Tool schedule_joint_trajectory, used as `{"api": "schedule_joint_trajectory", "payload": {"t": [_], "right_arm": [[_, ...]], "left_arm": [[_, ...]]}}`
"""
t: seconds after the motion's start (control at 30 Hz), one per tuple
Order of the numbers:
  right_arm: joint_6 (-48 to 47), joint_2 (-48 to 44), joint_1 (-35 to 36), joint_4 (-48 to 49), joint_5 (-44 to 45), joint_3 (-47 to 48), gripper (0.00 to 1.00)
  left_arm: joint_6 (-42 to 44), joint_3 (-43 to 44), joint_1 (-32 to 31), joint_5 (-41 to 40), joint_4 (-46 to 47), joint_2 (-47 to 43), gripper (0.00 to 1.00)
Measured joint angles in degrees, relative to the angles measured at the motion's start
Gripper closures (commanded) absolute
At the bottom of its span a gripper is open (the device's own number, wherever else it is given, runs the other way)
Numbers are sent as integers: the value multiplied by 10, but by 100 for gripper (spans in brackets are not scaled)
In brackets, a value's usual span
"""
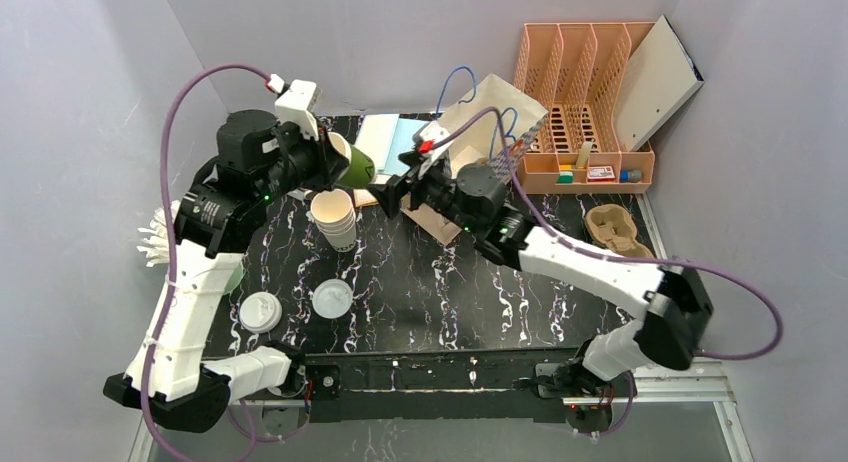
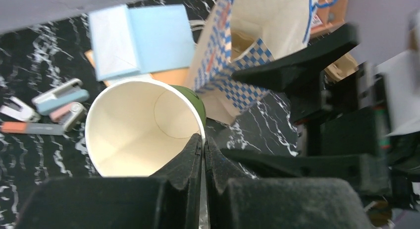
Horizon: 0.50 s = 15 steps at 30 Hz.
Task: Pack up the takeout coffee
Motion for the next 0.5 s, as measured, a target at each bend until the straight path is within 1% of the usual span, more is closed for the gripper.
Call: {"api": "schedule_joint_trajectory", "payload": {"t": [0.17,0.23,0.33,0.4,0.5], "right_arm": [[37,-107,0,-120,79,-5,3],[53,-159,0,-161,114,-16,4],[81,-226,0,-229,170,-25,5],[100,-247,0,-274,201,-23,6],[139,-241,0,-386,244,1,19]], "left_arm": [[-24,-45,-1,59,5,0,100],[-35,-80,-8,72,11,-3,100],[-50,-148,-36,70,29,-14,100],[-59,-197,-67,61,37,-18,100],[-82,-256,-130,26,61,-14,100]]}}
